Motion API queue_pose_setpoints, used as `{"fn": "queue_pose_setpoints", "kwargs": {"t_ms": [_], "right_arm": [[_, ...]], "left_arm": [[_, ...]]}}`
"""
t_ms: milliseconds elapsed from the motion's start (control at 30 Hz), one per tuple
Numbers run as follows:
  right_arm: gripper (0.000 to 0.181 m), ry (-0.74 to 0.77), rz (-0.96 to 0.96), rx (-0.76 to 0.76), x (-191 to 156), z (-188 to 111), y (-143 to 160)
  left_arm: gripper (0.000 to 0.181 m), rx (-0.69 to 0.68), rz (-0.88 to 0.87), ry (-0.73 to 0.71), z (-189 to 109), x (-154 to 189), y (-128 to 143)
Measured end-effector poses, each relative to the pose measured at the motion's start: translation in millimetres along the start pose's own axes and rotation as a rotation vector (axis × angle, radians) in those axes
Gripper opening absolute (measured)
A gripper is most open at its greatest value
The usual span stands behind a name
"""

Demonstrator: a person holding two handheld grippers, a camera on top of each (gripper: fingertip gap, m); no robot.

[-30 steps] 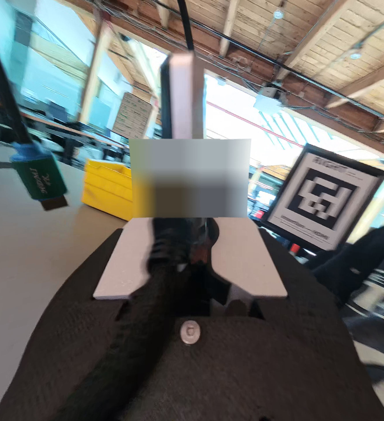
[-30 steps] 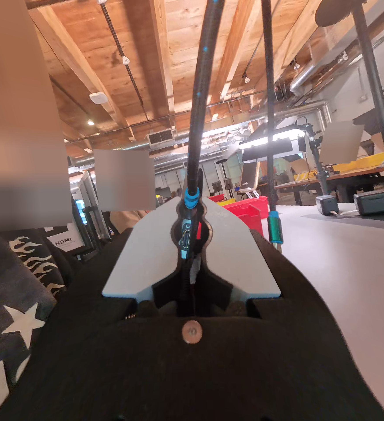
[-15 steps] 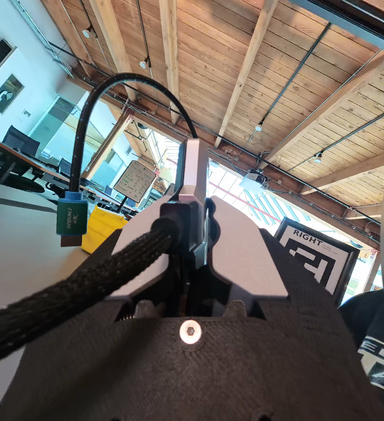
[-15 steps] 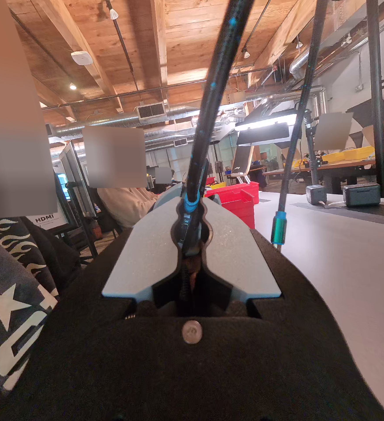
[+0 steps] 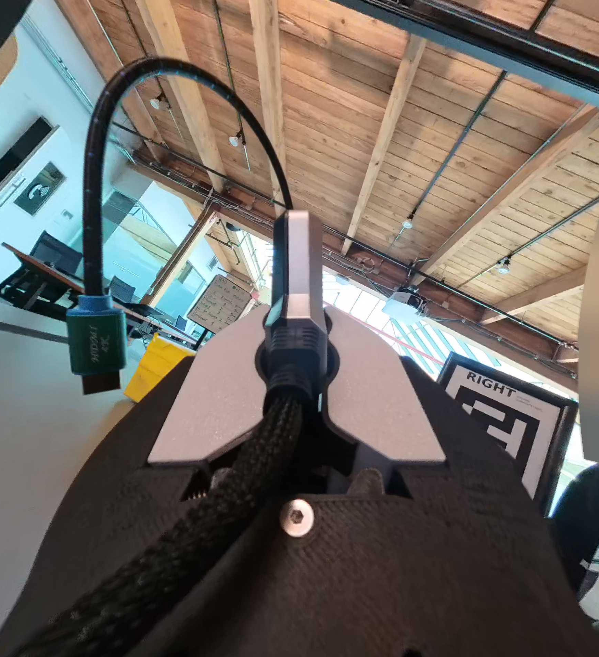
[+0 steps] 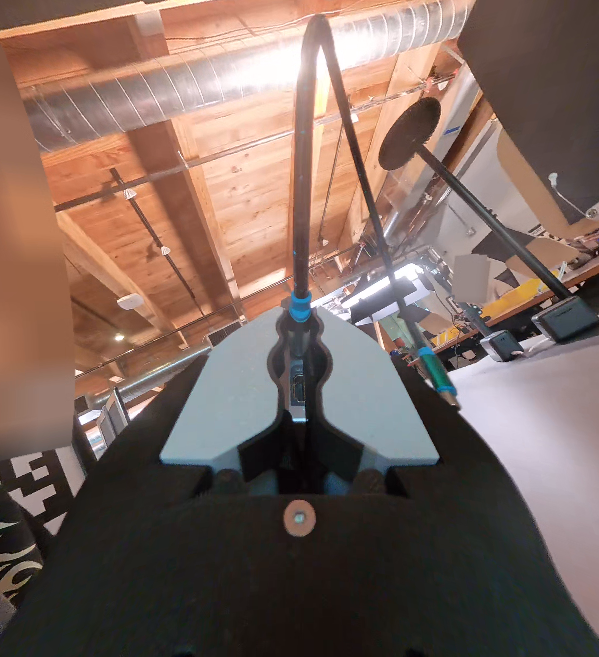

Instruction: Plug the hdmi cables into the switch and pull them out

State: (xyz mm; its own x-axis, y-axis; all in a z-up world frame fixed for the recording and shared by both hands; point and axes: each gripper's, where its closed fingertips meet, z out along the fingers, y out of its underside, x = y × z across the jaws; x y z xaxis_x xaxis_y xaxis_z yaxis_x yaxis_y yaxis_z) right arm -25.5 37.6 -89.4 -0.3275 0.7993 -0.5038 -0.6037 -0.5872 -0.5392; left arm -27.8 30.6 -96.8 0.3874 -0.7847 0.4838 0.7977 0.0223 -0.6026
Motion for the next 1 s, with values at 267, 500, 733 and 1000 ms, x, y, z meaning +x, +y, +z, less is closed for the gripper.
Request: {"fn": "queue_pose_setpoints", "kwargs": {"t_ms": [267, 500, 733, 1000], "right_arm": [[0.012, -0.016, 0.006, -0.015, 0.0, -0.2, 2.9], [0.011, -0.026, 0.002, -0.054, -1.1, 0.6, 10.9], [0.011, -0.014, 0.044, -0.046, 5.9, -1.2, 11.1], [0.011, -0.011, 0.105, 0.086, 13.5, -7.1, -5.6]], "left_arm": [[0.023, 0.000, -0.007, -0.001, -0.5, -1.1, 0.3], [0.023, -0.031, 0.017, 0.002, -0.5, 0.9, 4.1], [0.022, -0.033, 0.042, -0.053, -1.7, -5.4, 5.4], [0.022, 0.015, 0.020, -0.062, -6.0, -8.4, -2.1]]}}
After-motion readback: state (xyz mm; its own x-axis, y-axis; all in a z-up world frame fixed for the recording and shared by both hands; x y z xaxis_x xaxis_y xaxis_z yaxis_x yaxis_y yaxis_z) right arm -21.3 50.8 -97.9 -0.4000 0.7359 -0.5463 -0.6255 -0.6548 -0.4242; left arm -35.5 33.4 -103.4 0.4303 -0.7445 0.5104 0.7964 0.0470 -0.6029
